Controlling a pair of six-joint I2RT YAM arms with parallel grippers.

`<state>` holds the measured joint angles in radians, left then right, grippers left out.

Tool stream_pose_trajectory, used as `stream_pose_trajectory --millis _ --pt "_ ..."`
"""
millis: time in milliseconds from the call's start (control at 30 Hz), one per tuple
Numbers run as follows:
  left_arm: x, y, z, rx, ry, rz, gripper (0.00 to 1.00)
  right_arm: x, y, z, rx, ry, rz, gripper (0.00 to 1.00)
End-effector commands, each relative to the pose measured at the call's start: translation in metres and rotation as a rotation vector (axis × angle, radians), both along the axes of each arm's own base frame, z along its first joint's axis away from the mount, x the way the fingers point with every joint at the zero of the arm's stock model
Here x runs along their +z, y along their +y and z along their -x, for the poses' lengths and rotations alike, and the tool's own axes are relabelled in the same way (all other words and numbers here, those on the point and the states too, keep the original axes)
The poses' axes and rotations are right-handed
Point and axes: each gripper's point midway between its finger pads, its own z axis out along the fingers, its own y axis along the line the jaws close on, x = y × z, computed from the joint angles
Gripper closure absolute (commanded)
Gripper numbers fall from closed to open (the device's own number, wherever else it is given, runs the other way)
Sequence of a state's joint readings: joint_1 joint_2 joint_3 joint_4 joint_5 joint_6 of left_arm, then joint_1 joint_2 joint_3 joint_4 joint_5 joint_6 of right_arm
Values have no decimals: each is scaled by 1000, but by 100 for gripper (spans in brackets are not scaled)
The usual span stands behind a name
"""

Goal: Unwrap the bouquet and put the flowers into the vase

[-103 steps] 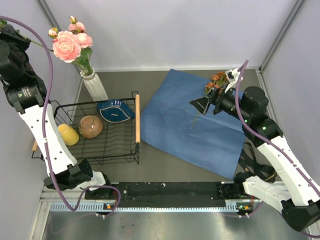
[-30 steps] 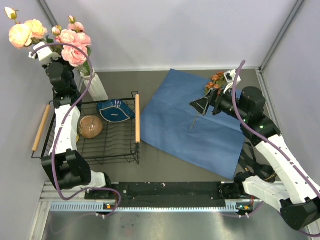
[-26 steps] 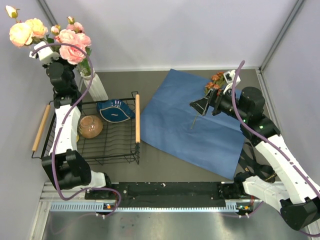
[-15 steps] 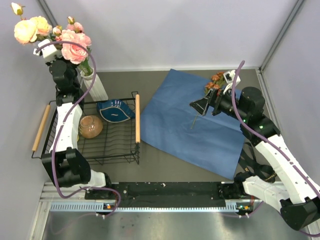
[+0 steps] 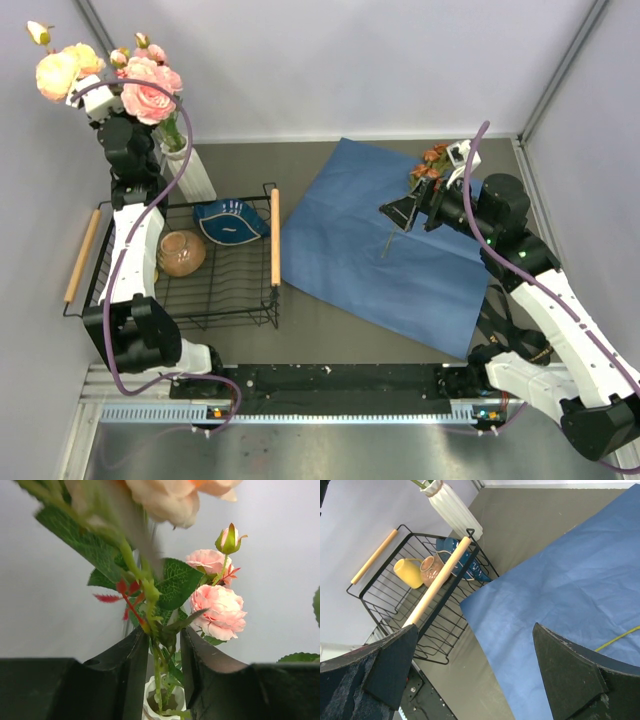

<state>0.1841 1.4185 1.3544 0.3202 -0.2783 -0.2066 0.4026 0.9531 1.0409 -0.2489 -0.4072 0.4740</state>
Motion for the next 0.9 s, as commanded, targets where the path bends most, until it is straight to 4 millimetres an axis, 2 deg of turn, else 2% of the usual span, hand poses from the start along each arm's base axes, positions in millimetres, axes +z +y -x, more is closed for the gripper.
stream_pose_trajectory --millis 0,167,300,433,567,600,733,867 --pt "28 -1 4 3 -62 -25 62 13 -2 -1 -1 -43 -18 1" --pt "27 -5 5 -10 -46 -31 54 13 -2 0 0 -42 -19 1" --pt "24 -6 8 -12 -32 -27 38 13 -1 0 1 -41 -19 1" --pt "21 -7 12 -14 -19 -19 29 14 -1 0 4 -42 -21 1" --pt "14 -9 16 -22 14 -5 6 14 -2 0 3 -41 -22 1" --pt "9 -8 17 -16 27 3 4 15 -1 0 4 -43 -22 1" --pt "0 -10 21 -20 60 20 3 15 -2 1 4 -44 -24 1" --pt "-6 -11 24 -25 94 38 10 14 -1 1 7 -42 -24 1"
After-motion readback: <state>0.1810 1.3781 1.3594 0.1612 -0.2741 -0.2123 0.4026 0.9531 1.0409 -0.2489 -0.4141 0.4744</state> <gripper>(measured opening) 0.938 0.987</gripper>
